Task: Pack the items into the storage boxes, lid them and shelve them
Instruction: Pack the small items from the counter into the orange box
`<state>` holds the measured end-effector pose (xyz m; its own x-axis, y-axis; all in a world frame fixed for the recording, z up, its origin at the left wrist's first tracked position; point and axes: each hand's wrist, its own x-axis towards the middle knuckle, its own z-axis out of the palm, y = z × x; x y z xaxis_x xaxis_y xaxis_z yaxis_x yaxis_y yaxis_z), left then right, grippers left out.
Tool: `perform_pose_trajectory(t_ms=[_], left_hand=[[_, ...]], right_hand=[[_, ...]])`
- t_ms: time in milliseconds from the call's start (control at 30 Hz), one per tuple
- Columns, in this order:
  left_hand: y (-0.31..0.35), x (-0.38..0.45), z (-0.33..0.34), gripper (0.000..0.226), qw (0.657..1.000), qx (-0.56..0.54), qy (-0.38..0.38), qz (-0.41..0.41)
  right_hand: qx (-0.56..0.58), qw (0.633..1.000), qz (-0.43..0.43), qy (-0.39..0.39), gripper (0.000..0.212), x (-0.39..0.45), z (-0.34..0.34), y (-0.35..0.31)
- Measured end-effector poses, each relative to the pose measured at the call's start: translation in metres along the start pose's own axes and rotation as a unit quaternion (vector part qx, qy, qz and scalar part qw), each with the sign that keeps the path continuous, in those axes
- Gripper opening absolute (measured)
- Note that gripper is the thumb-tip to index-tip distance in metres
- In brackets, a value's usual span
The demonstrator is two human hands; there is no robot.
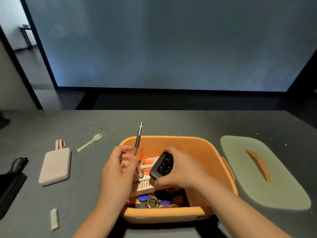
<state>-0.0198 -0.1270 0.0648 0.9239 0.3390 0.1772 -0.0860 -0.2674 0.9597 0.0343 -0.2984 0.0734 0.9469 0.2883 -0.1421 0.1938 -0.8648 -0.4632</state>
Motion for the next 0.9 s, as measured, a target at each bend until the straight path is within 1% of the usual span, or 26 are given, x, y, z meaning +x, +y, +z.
perform_pose_trajectory(t_ms=[67, 133, 200, 333, 400, 467, 533, 567, 600, 633, 667, 700, 733, 800, 900], left_hand=[[0.000, -0.001, -0.001, 0.019, 1.000, -0.003, 0.011, 0.004], [-0.001, 0.000, -0.001, 0.020, 0.999, -0.021, 0.029, 0.000], [-0.002, 0.001, -0.002, 0.019, 0.999, -0.034, 0.039, -0.007], [-0.005, 0.002, -0.002, 0.020, 0.999, -0.009, 0.031, 0.000], [-0.007, 0.002, -0.001, 0.020, 1.000, 0.002, 0.026, 0.001], [-0.006, 0.002, -0.001, 0.021, 1.000, 0.004, 0.017, -0.002], [-0.006, 0.002, -0.001, 0.021, 1.000, -0.002, 0.007, -0.005], [-0.006, 0.002, -0.001, 0.021, 1.000, -0.003, 0.004, -0.004], [-0.006, 0.001, 0.000, 0.021, 1.000, -0.001, -0.002, -0.003], [-0.005, 0.001, 0.001, 0.021, 1.000, 0.006, -0.012, 0.002], [-0.005, 0.001, 0.004, 0.021, 0.999, 0.016, -0.027, 0.007], [-0.004, 0.000, 0.008, 0.021, 0.998, 0.029, -0.049, 0.014], [-0.002, -0.001, 0.012, 0.021, 0.996, 0.040, -0.071, 0.023], [0.001, -0.003, 0.019, 0.023, 0.990, 0.075, -0.108, 0.048], [0.005, -0.003, 0.021, 0.027, 0.983, 0.121, -0.125, 0.055]], right_hand=[[-0.043, 0.999, -0.010, -0.010, 0.093, 0.017, 0.007, -0.018], [-0.084, 0.996, -0.002, -0.007, 0.084, 0.031, 0.013, -0.031], [-0.135, 0.991, 0.017, 0.000, 0.083, 0.041, 0.020, -0.041], [-0.240, 0.969, 0.055, -0.006, 0.082, 0.051, 0.032, -0.049], [-0.250, 0.966, 0.067, 0.003, 0.080, 0.051, 0.032, -0.049], [-0.236, 0.969, 0.072, 0.016, 0.073, 0.049, 0.029, -0.045], [-0.173, 0.982, 0.044, 0.053, 0.057, 0.043, 0.022, -0.035], [-0.096, 0.992, 0.020, 0.080, 0.046, 0.039, 0.017, -0.030], [0.016, 0.995, -0.003, 0.099, 0.037, 0.033, 0.013, -0.026], [0.149, 0.983, -0.017, 0.105, 0.032, 0.026, 0.009, -0.023], [0.268, 0.958, -0.021, 0.103, 0.028, 0.019, 0.006, -0.022], [0.341, 0.933, -0.021, 0.108, 0.024, 0.012, 0.002, -0.021], [0.369, 0.921, -0.026, 0.121, 0.020, 0.007, 0.000, -0.018], [0.384, 0.911, -0.032, 0.146, 0.014, 0.001, -0.001, -0.012], [0.414, 0.900, -0.003, 0.139, 0.017, -0.001, -0.006, 0.003]])
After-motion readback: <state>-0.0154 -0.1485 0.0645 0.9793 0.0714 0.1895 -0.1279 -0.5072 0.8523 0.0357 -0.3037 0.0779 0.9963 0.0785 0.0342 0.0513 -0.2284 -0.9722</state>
